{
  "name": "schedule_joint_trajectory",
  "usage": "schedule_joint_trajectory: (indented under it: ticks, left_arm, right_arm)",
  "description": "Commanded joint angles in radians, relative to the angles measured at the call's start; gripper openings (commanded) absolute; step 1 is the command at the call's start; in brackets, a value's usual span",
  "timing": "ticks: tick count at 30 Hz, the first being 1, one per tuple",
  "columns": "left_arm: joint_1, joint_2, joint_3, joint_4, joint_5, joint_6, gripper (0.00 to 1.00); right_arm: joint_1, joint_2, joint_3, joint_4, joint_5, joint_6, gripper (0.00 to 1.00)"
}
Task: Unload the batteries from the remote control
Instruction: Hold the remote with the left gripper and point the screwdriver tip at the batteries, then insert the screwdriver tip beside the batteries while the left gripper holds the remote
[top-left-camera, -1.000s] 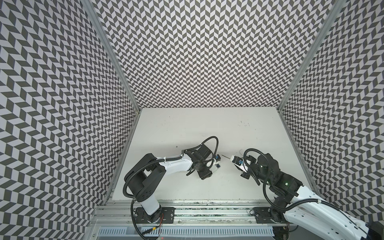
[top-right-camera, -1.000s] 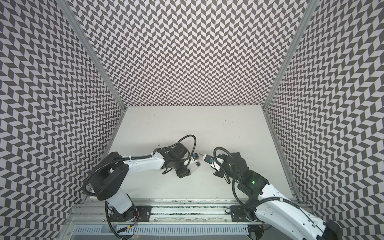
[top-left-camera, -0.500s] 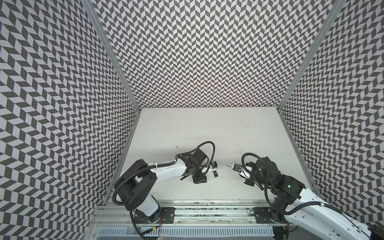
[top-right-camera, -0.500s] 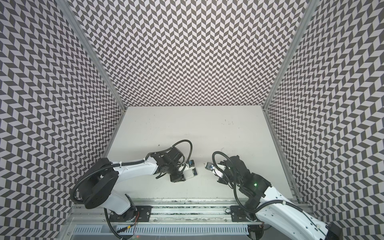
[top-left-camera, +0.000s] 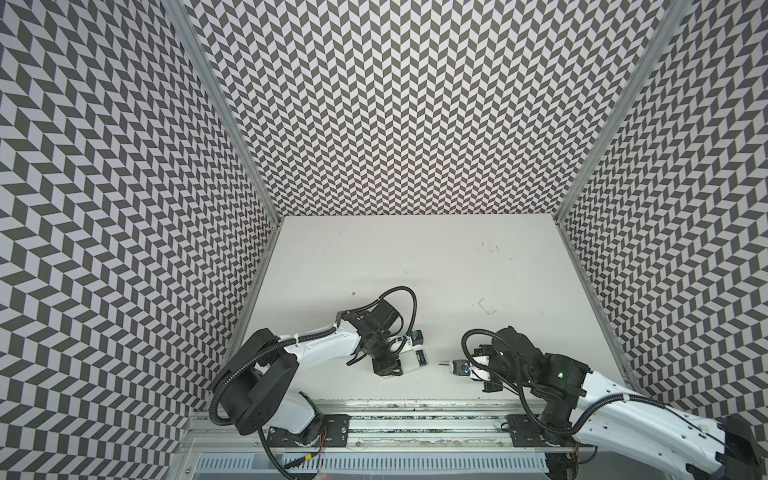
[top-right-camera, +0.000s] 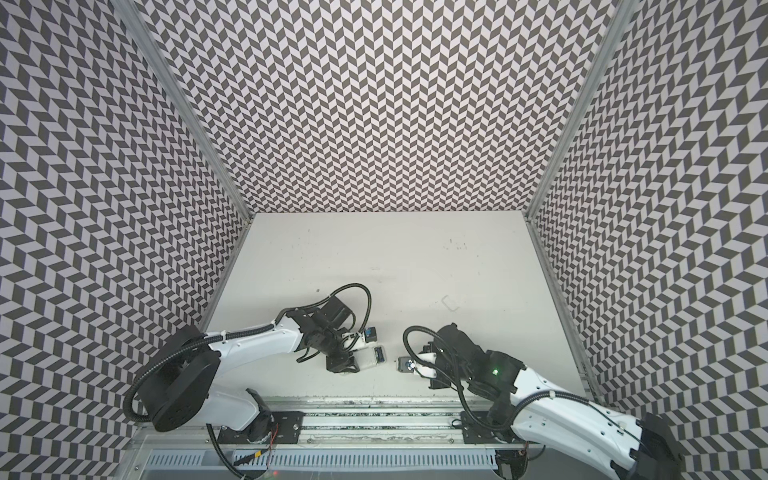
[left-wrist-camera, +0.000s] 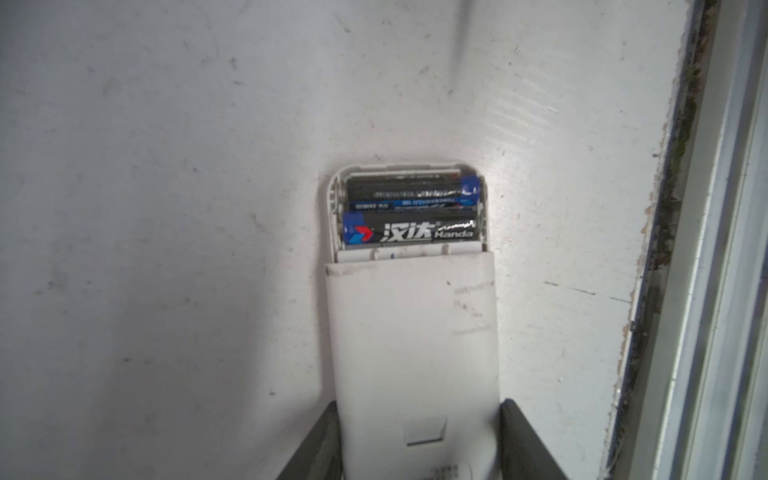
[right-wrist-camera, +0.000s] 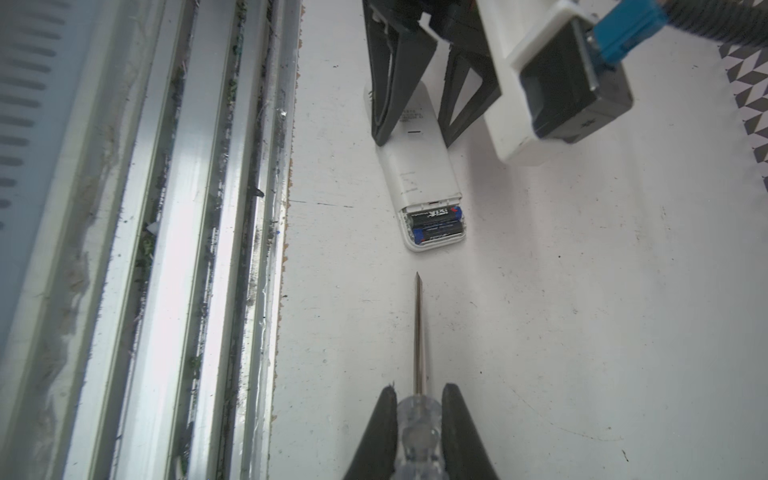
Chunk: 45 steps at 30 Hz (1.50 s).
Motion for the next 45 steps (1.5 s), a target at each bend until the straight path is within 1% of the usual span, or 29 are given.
schedule_joint_trajectory:
  ticks: [1, 7, 13, 16, 19, 30, 45]
  left_arm:
    - [0.015, -0.019, 0.001, -0.011, 0.050, 0.022, 0.35]
    - [0.015, -0.012, -0.003, 0.000, 0.068, 0.020, 0.34]
    - [0.011, 0.002, -0.015, 0.018, 0.055, 0.009, 0.33]
    - [0.009, 0.014, -0.010, 0.025, 0.035, -0.007, 0.31]
    - [0.007, 0.017, -0.014, 0.043, 0.027, -0.015, 0.29]
    - [0.007, 0.021, -0.017, 0.040, 0.039, -0.007, 0.26]
    - [0.007, 0.021, -0.018, 0.045, 0.041, -0.010, 0.25]
  right_arm:
    - [0.021, 0.036, 0.010, 0.084, -0.037, -0.008, 0.00]
    - [0.046, 0.086, -0.001, 0.198, -0.037, 0.015, 0.00]
    - [0.071, 0.126, -0.025, 0.304, 0.005, 0.038, 0.00]
    - [0.080, 0.159, -0.016, 0.310, 0.009, 0.054, 0.00]
    - [0.093, 0.171, -0.035, 0.358, 0.038, 0.061, 0.00]
    - [0.106, 0.212, -0.056, 0.395, 0.105, 0.057, 0.00]
    - [0.109, 0.272, -0.048, 0.429, 0.075, 0.066, 0.00]
